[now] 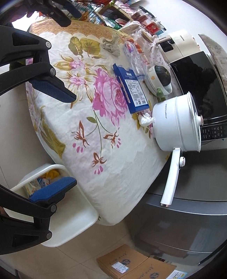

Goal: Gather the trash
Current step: 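Move both tools back over the table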

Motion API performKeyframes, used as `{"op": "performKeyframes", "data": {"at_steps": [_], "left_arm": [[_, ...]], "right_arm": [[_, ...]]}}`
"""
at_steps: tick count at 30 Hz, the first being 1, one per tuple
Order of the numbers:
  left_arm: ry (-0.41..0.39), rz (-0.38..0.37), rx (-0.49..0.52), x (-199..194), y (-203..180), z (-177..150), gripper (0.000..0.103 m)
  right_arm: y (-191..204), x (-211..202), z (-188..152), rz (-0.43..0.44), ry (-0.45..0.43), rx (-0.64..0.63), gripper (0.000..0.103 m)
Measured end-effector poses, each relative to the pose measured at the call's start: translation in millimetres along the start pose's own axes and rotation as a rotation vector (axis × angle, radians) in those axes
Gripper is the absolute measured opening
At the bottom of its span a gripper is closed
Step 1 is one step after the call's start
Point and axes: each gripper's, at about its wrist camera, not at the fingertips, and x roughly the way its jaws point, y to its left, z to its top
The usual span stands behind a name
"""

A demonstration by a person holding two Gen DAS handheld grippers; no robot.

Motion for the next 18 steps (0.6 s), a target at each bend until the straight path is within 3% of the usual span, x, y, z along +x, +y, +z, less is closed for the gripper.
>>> {"op": "performKeyframes", "data": {"at_steps": [5, 10, 18], "left_arm": [[-0.007, 0.089, 0.084, -19, 18, 14, 0.102], [0.005, 0.131, 0.109, -16, 29, 30, 0.102], [0.061, 0.135, 0.051, 39, 63, 52, 0.102]], "right_arm": [[15, -22, 4, -0.027, -0.017, -0.030, 0.090], [25, -37, 15, -0.029, -0.067, -0.018, 0.101], [40, 5, 45, 0.036, 0.004, 0.000, 0.103]]}}
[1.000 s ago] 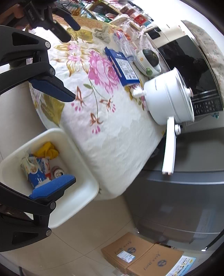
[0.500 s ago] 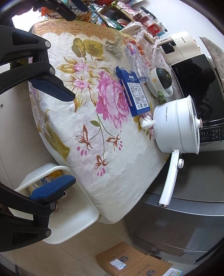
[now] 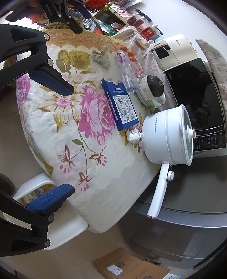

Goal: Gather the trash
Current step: 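Move both tools back over the table, then move the left tool toward the blue snack box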

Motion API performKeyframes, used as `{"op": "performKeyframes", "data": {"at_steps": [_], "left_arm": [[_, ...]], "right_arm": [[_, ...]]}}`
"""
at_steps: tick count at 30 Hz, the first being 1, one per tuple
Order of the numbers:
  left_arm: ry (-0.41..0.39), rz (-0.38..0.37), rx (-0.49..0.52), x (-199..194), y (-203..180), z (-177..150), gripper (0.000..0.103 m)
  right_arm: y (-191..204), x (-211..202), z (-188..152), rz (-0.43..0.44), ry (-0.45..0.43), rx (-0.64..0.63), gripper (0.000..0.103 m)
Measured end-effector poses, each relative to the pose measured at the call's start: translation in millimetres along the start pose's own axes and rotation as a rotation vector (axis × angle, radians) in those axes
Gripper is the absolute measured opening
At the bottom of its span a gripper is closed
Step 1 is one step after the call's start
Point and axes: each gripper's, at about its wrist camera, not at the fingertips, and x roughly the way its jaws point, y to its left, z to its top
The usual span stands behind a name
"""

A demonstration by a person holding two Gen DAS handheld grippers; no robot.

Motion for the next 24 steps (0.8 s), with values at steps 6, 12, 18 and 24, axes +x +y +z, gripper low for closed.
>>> {"op": "performKeyframes", "data": {"at_steps": [6, 12, 18, 24], "left_arm": [[0.010, -0.068, 0.023, 57, 6, 12, 0.102], [0.025, -0.199, 0.147, 101, -23, 23, 0.100], [0.060, -0.220, 0.263, 142, -56, 35, 0.085], [0.106, -0.207, 0.263, 174, -69, 38, 0.058]], "right_arm": [[-1, 40, 13, 0.021, 0.093, -0.031, 0.103], [-10, 65, 11, 0.013, 0.157, -0.070, 0.103], [-22, 68, 9, -0.026, 0.155, -0.135, 0.103], [-42, 69, 11, -0.030, 0.162, -0.086, 0.103]]}}
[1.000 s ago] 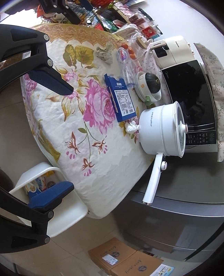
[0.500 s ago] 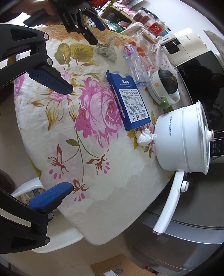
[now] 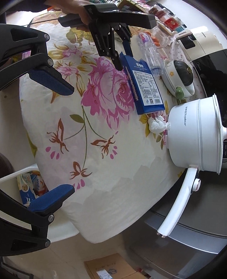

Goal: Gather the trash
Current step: 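Move the left tool toward the blue snack box, then close the left tool on the torn edge of the blue snack box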

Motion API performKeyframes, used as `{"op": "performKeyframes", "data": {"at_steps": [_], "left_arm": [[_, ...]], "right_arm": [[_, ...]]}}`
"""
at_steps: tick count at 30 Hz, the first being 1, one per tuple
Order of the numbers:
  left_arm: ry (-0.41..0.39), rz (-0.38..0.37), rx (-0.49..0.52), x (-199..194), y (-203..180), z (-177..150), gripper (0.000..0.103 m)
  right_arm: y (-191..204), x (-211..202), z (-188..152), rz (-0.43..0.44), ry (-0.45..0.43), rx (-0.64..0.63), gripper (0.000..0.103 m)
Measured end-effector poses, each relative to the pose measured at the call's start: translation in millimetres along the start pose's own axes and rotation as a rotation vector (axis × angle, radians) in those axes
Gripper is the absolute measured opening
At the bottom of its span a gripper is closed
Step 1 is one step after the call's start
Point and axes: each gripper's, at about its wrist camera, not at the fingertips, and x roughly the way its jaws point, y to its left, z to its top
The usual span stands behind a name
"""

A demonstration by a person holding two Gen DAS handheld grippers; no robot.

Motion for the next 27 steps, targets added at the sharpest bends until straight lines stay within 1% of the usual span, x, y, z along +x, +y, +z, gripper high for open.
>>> {"op": "performKeyframes", "data": {"at_steps": [2, 3, 5, 10, 15, 16, 17, 18, 22, 25, 27], "left_arm": [[-0.012, 0.017, -0.019, 3, 0, -1, 0.044], [-0.025, 0.017, -0.029, 2, 0, -1, 0.043], [-0.050, 0.019, -0.043, -4, -2, -4, 0.034], [-0.099, -0.006, -0.061, -35, -8, -13, 0.026], [-0.144, -0.054, -0.118, -87, -8, -31, 0.022], [-0.153, -0.061, -0.127, -98, -7, -36, 0.016], [-0.162, -0.080, -0.138, -111, -7, -42, 0.007], [-0.171, -0.091, -0.149, -122, -6, -48, 0.001], [-0.207, -0.129, -0.202, -170, 1, -78, 0.001], [-0.212, -0.115, -0.227, -191, 6, -99, 0.001], [-0.225, -0.114, -0.269, -206, 15, -117, 0.001]], "right_arm": [[-5, 0, 0, 0.003, 0.003, 0.020, 0.103], [-8, 0, -1, 0.005, 0.006, 0.029, 0.103], [-9, 0, -1, 0.005, 0.008, 0.037, 0.103], [-10, -5, -1, 0.003, -0.006, 0.052, 0.103], [-2, -11, 3, 0.011, -0.028, 0.067, 0.103], [1, -12, 4, 0.014, -0.031, 0.068, 0.103], [5, -13, 5, 0.019, -0.035, 0.066, 0.103], [10, -14, 6, 0.023, -0.041, 0.064, 0.103], [37, -19, 11, 0.045, -0.064, 0.046, 0.103], [60, -22, 12, 0.056, -0.079, 0.026, 0.103], [80, -23, 12, 0.073, -0.082, -0.004, 0.103]]}}
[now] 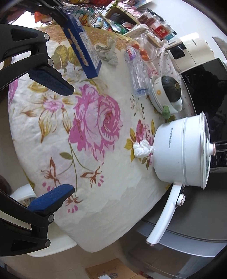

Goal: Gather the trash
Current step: 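Close the left tool on the torn edge of the blue snack box, then grasp the crumpled grey cloth with the right tool while the left tool holds the box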

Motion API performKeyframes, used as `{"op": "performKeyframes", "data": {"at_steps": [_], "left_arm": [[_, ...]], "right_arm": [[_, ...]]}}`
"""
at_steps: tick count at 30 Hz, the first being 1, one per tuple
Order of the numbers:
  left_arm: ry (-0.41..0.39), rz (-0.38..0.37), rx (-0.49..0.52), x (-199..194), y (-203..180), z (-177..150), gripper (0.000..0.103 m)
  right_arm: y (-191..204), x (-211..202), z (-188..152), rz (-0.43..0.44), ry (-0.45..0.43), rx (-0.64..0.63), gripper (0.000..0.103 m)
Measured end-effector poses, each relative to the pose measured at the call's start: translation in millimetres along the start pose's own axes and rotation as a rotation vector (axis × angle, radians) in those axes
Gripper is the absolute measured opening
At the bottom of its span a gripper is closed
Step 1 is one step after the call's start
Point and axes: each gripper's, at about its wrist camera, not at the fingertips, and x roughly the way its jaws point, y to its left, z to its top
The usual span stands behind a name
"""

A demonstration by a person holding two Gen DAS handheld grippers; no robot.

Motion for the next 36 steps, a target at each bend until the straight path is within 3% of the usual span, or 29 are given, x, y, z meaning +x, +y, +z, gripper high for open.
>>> {"op": "performKeyframes", "data": {"at_steps": [6, 10, 14, 19, 23, 28, 31, 32, 36], "left_arm": [[-0.101, 0.052, -0.128, -46, 50, -20, 0.001], [-0.122, 0.144, -0.143, -55, 74, -30, 0.001], [-0.137, 0.223, -0.155, -57, 95, -32, 0.001], [-0.152, 0.239, -0.199, -59, 117, -35, 0.001], [-0.162, 0.248, -0.226, -61, 131, -38, 0.001], [-0.151, 0.247, -0.242, -56, 137, -41, 0.001], [-0.148, 0.244, -0.244, -54, 137, -40, 0.001], [-0.147, 0.241, -0.245, -53, 137, -40, 0.001], [-0.150, 0.231, -0.240, -54, 131, -37, 0.001]], "right_arm": [[56, 4, -7, 0.033, -0.012, -0.108, 0.103], [93, 15, -8, 0.090, -0.002, -0.154, 0.103], [139, 38, 2, 0.146, -0.001, -0.184, 0.103], [194, 84, 26, 0.198, 0.026, -0.171, 0.099], [221, 115, 41, 0.237, 0.025, -0.139, 0.088], [236, 139, 50, 0.200, 0.032, -0.134, 0.076], [237, 151, 51, 0.210, 0.049, -0.120, 0.057], [237, 151, 52, 0.228, 0.050, -0.117, 0.042], [235, 138, 47, 0.205, 0.040, -0.146, 0.035]]}}
